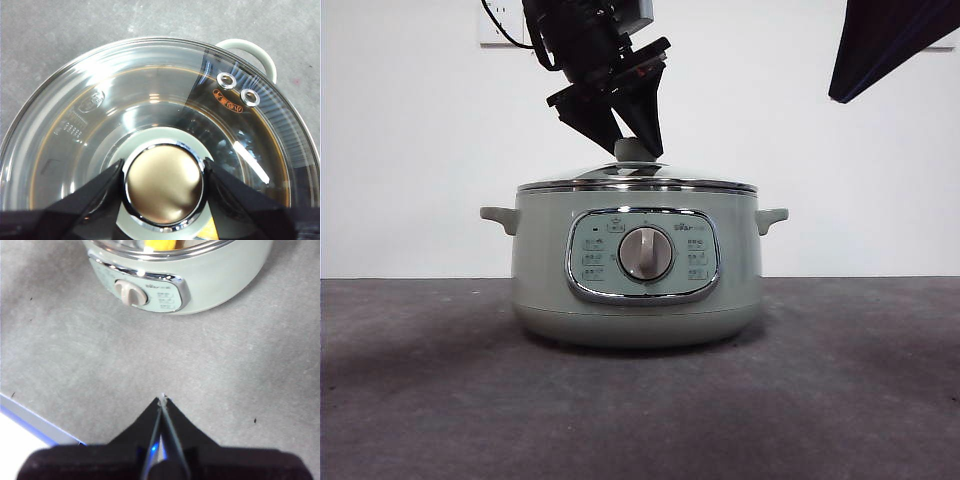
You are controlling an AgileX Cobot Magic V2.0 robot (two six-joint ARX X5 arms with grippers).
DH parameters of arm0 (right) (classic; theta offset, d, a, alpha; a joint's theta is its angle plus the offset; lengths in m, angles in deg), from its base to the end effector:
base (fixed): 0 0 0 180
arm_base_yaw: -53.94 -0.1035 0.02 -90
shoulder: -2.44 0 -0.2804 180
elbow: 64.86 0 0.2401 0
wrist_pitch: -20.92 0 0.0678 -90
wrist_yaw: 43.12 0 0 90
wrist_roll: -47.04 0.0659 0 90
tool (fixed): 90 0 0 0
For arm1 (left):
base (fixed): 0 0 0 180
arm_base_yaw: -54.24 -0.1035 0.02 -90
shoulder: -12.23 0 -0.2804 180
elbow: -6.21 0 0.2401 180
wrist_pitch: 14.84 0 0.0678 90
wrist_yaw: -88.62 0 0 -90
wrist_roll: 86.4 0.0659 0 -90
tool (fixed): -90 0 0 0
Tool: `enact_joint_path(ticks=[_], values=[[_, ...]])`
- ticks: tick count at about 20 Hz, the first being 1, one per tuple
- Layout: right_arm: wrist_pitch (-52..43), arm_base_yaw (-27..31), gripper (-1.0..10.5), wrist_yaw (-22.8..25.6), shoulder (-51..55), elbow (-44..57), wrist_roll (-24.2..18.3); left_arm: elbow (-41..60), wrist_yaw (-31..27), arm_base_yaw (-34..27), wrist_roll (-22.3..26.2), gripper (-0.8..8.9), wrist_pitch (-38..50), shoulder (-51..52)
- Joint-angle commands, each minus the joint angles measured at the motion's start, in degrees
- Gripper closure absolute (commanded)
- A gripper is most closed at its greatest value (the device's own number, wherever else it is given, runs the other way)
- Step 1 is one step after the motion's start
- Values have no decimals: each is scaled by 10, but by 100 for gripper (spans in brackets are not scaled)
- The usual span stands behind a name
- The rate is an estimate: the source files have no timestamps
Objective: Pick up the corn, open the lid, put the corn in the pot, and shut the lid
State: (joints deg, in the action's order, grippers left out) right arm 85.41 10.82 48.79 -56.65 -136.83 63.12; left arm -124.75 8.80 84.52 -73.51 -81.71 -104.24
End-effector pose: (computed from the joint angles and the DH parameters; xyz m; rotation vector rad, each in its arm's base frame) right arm 0.1424 0.1303 0.2928 -0.0991 0.9295 0.5408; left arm 0.3900 -0.2412 0.3095 0.3632 0.8429 -0.7582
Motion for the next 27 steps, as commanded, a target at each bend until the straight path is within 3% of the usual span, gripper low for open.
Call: enact_joint_path(ticks=[1,2,4,5,12,14,15,16,18,23,27], values=[[-4,-1,958,0,0,5,2,8,4,0,-7,802,-2,-26],[-4,-1,958,0,0,5,2,8,3,0,-10,708,-2,-26],[-4,-1,958,1,0,5,2,8,3,0,-21,370,3,-22],[-4,-1,958,5,0,5,2,8,3,0,-22,301,3,-17],[-4,0,958,6,0,5,-2,8,3,0,-28,305,10,73],[-4,0,958,6,0,5,-2,8,3,0,-50,312,-9,108],[-4,0,958,7,0,5,-2,8,3,0,-65,340,-24,125],[-5,0,958,7,0,5,-1,8,3,0,-72,455,-48,146],[-5,0,958,6,0,5,5,8,3,0,-70,792,-96,187],[-5,0,958,7,0,5,4,8,5,0,-78,816,-196,279],[-5,0,958,7,0,5,4,8,3,0,-78,816,-188,323]])
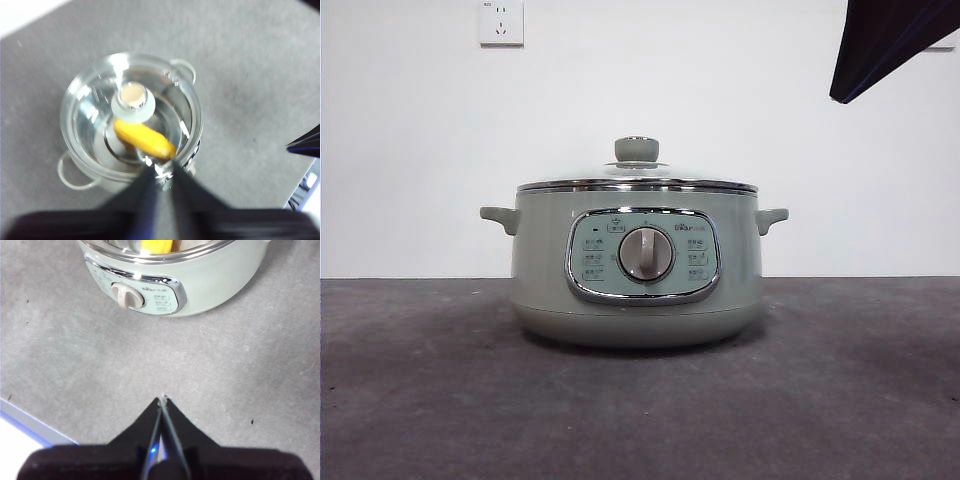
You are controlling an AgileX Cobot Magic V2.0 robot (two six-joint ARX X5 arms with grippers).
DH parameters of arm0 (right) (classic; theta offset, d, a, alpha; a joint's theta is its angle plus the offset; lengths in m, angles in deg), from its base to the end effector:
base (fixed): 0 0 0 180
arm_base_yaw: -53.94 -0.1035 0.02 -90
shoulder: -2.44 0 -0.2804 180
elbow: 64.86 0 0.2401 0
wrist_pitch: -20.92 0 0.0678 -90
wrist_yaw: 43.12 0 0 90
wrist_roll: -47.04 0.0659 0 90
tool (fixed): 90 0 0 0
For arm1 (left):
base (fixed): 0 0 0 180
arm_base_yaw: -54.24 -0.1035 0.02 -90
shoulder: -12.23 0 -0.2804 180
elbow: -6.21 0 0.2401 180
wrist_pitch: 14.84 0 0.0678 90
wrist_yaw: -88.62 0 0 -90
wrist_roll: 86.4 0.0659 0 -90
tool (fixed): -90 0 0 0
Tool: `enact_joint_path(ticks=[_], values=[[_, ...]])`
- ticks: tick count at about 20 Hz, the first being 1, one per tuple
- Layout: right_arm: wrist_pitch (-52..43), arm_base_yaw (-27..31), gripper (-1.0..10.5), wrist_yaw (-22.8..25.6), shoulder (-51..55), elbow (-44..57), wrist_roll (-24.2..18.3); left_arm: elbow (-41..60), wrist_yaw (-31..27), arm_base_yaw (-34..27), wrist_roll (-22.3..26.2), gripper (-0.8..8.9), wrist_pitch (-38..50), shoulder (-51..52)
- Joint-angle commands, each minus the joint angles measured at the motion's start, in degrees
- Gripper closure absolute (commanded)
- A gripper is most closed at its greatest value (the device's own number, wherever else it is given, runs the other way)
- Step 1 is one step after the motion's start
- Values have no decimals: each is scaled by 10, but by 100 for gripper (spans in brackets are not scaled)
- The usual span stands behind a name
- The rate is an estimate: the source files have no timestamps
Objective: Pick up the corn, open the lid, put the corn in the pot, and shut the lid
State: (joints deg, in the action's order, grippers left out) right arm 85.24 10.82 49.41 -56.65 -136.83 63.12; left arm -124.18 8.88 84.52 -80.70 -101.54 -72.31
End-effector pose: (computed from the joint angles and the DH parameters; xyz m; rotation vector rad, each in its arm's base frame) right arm 0.1431 0.1300 0.2931 -0.1018 0.9229 0.5320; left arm 0.2194 -0.1417 0.4681 0.2177 0.6829 -0.7127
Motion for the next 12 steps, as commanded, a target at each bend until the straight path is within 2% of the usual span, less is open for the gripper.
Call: enact_joint_path(ticks=[1,4,7,9,11,12], values=[[-4,0,958,0,0,5,4,2,2,0,-6,816,18,9],[-4,0,958,0,0,5,4,2,2,0,-5,816,32,12],[-4,0,958,1,0,5,4,9,-14,-16,67,815,-37,11],[-4,0,958,0,0,5,4,55,-29,-45,99,815,-37,47],[-4,0,958,1,0,5,4,133,-28,-72,101,815,-24,100],[-5,0,958,1,0,5,4,191,-27,-90,97,815,13,136]])
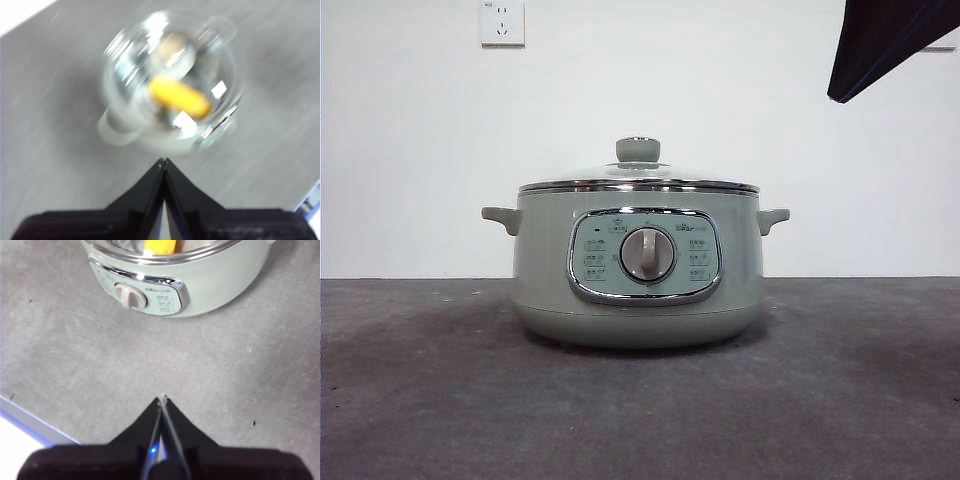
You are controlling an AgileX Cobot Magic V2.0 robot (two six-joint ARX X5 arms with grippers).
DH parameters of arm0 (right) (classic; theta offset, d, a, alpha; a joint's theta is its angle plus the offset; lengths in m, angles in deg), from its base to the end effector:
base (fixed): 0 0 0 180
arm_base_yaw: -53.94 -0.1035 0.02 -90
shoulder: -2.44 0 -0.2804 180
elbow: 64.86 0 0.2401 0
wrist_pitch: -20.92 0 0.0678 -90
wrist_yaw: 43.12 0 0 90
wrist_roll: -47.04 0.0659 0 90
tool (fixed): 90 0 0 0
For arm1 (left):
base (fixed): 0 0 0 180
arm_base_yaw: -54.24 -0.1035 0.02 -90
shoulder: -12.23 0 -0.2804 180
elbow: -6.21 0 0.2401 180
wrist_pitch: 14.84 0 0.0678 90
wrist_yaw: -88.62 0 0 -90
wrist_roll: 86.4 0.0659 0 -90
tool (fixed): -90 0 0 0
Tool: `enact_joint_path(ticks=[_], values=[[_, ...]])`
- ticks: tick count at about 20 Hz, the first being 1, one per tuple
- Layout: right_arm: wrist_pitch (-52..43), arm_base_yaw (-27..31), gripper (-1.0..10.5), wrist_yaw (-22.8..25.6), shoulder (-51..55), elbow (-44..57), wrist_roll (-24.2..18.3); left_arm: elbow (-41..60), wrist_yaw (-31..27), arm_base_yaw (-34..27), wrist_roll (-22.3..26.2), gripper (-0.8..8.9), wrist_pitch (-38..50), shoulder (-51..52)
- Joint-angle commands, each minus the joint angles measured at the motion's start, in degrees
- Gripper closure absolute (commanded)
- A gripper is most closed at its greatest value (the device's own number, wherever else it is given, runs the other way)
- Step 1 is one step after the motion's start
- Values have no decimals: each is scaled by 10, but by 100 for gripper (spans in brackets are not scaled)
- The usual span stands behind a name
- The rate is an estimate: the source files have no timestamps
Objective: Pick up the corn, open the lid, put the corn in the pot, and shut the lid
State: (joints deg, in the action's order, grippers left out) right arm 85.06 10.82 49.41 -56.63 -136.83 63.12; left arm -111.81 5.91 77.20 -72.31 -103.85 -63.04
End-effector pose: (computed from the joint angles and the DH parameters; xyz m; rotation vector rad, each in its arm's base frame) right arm 0.1433 0.1302 0.2934 -0.1003 0.9198 0.5328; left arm 0.1966 -0.0924 0.4415 0.3383 0.7450 -0.5969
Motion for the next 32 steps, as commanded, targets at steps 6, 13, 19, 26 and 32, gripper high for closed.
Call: enact_joint_path(ticks=[6,13,19,26,32], values=[[-3,0,958,1,0,5,4,612,51,-139,-46,815,561,351],[-3,0,958,1,0,5,4,981,25,-229,-129,815,784,632],[-3,0,958,15,0,5,4,1031,-16,-243,-136,815,752,697],[-3,0,958,16,0,5,4,1031,-41,-253,-135,815,648,750],[-4,0,958,42,0,5,4,1031,-41,-252,-135,815,652,743]])
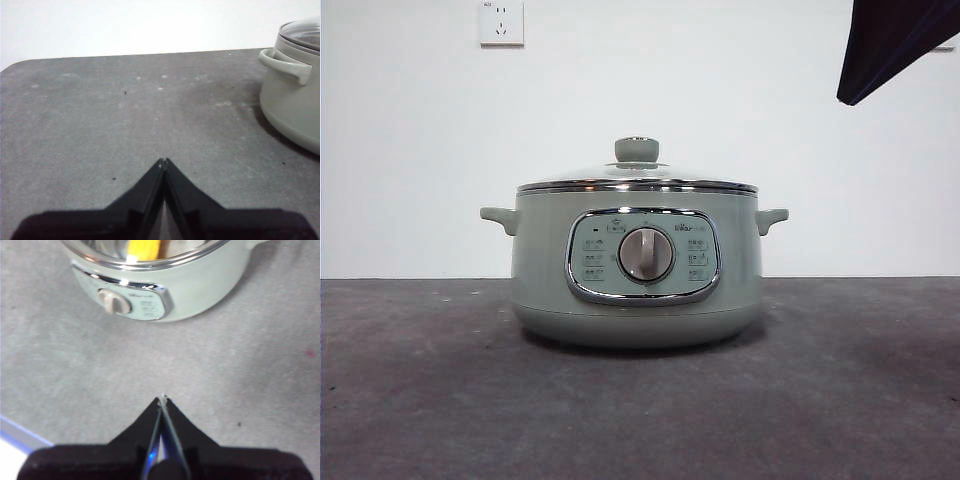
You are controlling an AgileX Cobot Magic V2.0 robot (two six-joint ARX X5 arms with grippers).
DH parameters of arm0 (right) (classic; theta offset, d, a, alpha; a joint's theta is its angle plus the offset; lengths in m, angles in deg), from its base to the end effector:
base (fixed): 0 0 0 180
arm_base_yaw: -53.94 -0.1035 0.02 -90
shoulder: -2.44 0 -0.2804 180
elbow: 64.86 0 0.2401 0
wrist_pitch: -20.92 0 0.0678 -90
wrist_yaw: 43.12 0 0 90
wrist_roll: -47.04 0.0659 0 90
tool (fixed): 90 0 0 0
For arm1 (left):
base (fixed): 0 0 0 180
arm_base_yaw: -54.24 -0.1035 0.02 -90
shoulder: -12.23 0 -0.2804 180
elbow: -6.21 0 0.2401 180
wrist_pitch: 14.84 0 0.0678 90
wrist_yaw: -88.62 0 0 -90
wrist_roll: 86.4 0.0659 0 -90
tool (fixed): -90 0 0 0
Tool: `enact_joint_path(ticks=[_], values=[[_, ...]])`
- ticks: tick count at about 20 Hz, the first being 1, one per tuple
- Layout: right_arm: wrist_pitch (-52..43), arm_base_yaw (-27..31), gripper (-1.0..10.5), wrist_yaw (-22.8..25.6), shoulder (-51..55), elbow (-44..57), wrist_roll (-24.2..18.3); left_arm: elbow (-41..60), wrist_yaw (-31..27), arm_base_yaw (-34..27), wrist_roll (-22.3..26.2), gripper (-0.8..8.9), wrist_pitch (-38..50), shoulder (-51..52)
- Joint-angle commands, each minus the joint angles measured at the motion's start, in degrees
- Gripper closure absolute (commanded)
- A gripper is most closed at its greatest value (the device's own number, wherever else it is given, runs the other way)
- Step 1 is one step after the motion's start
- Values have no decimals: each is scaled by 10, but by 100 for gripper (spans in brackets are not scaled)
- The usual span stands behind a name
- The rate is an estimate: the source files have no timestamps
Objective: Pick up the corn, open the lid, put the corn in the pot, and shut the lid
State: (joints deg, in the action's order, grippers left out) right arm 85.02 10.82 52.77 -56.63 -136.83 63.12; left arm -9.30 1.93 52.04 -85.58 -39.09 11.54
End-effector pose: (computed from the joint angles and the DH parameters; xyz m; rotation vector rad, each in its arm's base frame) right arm 0.1458 0.1273 0.2937 -0.1211 0.8980 0.4809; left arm 0.1036 0.0002 0.1464 0.0064 0.1643 -0.0205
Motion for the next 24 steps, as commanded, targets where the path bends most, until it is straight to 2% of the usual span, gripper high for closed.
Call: enact_joint_path(ticks=[1,8,9,11,13,15,17,18,20,24], values=[[-3,0,958,13,0,5,4,6,1,0,-2,815,4,-5],[-3,1,958,17,0,5,-2,6,1,0,-2,815,4,-24],[-1,10,958,31,8,5,-17,6,1,0,-2,815,4,-26],[-8,54,946,50,42,12,-96,6,1,0,-2,815,4,-31],[-119,123,946,28,123,88,-150,6,0,0,-2,815,4,-36],[-263,209,946,-23,237,208,-157,6,1,0,-2,815,4,-38],[-367,291,946,-9,351,322,-161,6,1,0,-2,815,4,-41],[-400,325,946,13,403,373,-167,6,1,0,-2,815,4,-42],[-428,372,946,17,494,455,-163,6,0,0,-2,815,4,-42],[-439,393,946,16,588,554,-161,6,1,0,-2,815,4,-42]])
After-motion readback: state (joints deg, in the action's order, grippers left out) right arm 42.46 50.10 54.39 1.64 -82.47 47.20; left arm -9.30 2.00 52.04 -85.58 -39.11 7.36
